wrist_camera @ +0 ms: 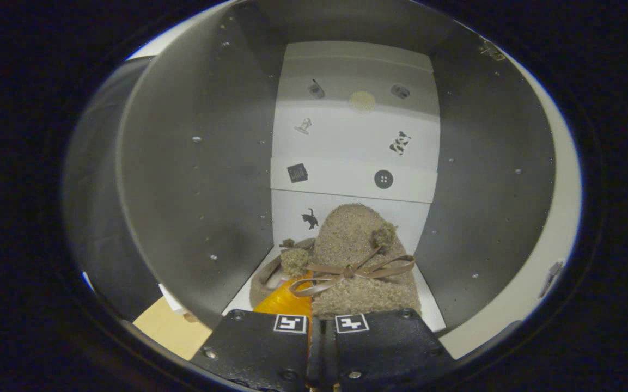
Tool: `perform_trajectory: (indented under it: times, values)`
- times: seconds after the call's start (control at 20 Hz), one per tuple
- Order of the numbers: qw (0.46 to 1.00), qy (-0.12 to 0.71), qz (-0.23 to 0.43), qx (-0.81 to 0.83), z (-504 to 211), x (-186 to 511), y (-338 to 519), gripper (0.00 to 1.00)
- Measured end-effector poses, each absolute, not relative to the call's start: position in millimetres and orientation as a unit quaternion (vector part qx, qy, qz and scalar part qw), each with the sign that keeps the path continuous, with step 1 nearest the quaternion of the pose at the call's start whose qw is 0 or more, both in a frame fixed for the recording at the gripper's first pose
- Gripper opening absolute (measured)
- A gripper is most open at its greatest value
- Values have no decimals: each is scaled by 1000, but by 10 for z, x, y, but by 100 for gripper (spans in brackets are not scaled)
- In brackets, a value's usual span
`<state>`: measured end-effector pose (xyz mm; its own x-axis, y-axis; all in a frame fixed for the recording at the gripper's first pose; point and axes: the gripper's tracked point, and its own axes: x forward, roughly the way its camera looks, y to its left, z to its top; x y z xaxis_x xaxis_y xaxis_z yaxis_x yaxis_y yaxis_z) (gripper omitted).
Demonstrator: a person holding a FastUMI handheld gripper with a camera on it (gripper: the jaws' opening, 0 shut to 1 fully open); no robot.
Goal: Open the shoe cabinet door, grab the shoes and put them into the shoe cabinet, then close the shoe cabinet door.
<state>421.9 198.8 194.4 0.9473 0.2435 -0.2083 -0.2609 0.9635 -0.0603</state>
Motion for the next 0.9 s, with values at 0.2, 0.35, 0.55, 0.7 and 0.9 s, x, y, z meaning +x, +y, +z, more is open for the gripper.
perform_trajectory:
  times: [0.2,0.35,0.55,0.7,0.9]
  values:
    - [985,113,119,-44,1849,4760,2041,7]
    - [983,137,120,-32,1726,5106,2075,7]
    - [981,175,86,16,1501,5351,1967,7]
    - [977,200,66,23,1318,5430,1871,8]
    - [972,223,67,38,1228,5505,1884,24]
